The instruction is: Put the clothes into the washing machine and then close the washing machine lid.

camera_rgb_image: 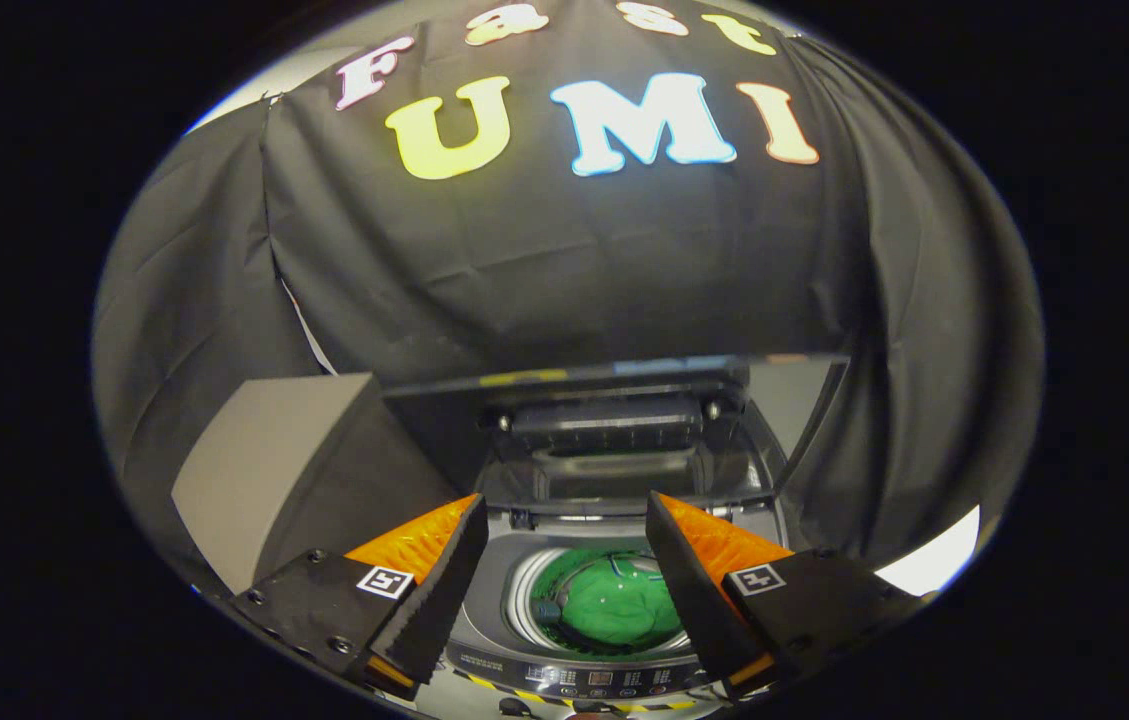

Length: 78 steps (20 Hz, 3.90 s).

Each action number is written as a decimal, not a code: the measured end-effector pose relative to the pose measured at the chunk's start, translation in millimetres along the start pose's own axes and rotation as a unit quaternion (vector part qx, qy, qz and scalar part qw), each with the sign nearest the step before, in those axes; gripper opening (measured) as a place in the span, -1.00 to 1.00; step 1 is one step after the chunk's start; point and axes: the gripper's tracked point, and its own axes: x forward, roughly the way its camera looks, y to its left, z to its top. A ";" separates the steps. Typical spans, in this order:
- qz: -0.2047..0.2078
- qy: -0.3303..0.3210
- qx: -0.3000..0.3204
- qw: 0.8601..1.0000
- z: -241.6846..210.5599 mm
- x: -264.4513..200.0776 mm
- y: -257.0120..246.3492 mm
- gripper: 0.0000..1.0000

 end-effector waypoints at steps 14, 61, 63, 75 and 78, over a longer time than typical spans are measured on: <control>0.006 -0.078 0.029 0.996 94.2 10.2 10.8 0.96; -0.074 -0.050 -0.051 0.995 42.5 84.2 -23.8 0.98; -0.070 -0.067 -0.054 0.994 40.9 80.4 -23.0 0.98; -0.071 -0.105 -0.058 0.990 9.3 54.7 -21.6 0.98; -0.073 -0.113 -0.056 0.989 -7.0 43.8 -20.3 0.98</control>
